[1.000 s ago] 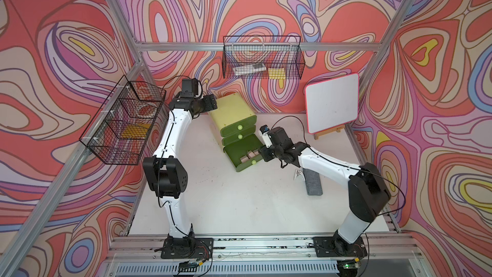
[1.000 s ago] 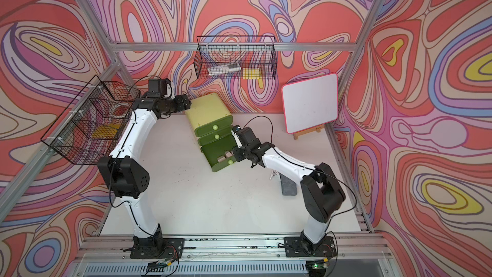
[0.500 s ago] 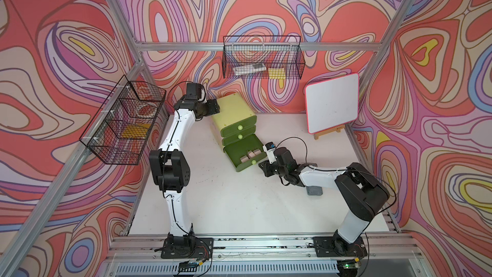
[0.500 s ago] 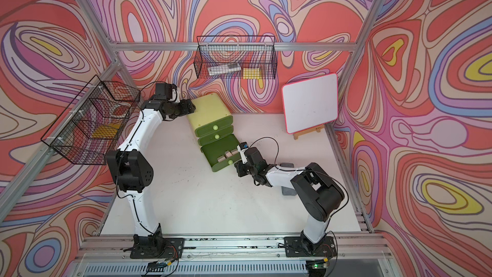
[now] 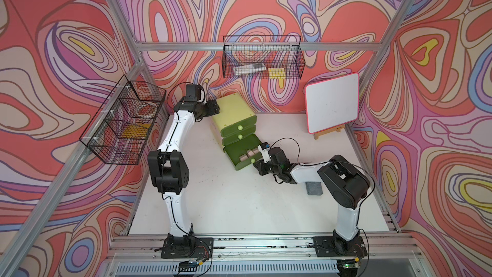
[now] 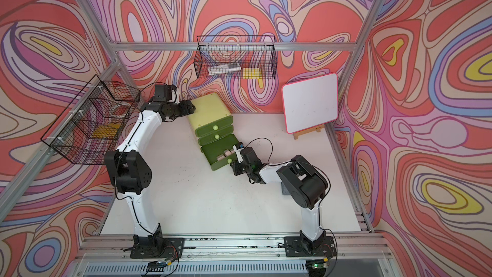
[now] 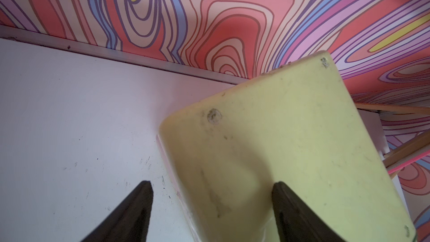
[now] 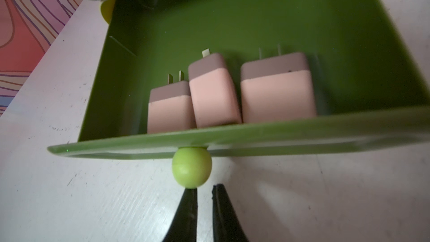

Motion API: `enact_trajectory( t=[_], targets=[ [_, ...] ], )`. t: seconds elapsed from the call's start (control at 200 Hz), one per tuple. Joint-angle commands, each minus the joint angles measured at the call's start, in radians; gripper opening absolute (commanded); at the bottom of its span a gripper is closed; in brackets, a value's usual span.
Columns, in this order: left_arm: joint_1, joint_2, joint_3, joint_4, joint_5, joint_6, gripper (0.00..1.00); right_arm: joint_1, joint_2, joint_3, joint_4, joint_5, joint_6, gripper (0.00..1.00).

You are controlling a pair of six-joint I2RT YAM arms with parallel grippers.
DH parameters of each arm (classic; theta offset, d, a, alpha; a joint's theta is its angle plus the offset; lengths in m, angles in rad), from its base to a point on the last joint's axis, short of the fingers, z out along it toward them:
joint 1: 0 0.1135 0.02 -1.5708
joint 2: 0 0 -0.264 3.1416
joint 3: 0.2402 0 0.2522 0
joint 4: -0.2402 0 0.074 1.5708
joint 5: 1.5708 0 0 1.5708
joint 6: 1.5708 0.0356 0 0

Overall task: Place the plugs into the drawer by color
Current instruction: Close the drawer in the storage box.

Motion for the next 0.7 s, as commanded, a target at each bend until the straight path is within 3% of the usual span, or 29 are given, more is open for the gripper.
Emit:
enact_trajectory(
  t=[0.0, 0.696],
  targets=[
    [0.007, -0.007, -0.053, -0.086, -0.012, 0.011, 0.80, -0.003, 0.024, 0.036, 0.043, -0.008, -0.013, 0.16],
    [0.007, -0.049, -0.154, -0.038, 0.033, -0.024, 0.80, 0.013, 0.241, 0.278, 0.202, -0.064, 0.112, 0.13]
  ],
)
